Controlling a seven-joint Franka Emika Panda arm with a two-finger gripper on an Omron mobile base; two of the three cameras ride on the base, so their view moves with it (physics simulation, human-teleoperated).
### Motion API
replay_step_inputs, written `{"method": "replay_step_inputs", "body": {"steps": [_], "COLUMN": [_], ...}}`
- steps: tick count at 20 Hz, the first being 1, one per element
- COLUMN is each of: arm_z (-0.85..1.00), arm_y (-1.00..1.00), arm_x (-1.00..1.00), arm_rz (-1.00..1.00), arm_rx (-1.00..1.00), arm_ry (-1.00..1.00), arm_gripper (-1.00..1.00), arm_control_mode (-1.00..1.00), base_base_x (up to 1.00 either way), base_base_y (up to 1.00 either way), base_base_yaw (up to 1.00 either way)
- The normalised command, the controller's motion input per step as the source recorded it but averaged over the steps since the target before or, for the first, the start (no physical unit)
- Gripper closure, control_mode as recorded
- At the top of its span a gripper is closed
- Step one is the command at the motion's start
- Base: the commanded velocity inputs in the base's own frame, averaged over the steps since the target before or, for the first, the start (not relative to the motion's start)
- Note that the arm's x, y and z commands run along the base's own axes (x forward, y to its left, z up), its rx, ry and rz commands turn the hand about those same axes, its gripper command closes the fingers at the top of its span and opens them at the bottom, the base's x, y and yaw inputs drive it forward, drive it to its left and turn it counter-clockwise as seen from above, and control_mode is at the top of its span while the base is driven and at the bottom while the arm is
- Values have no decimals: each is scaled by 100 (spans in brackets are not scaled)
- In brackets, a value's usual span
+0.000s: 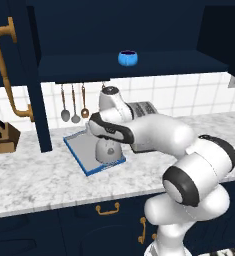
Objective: Pick the kettle from the counter and place it on the tray. Then pick the mug from the cabinet and place it on the tray. Then close the cabinet doors.
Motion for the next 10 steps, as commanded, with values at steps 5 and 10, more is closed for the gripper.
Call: {"method": "replay_step_inputs", "body": {"steps": [5,10], "arm_z": [0,-6], "arm_y": [29,17], "arm_x": [70,70], "arm_rz": [-3,-6], "arm_rx": [0,0], "arm_ry": [0,0], "arm_gripper": [100,100], "arm_control_mode": [-100,-100], "base_base_x": [0,0], "base_base_y": [0,0], "base_base_yaw": [0,0]}}
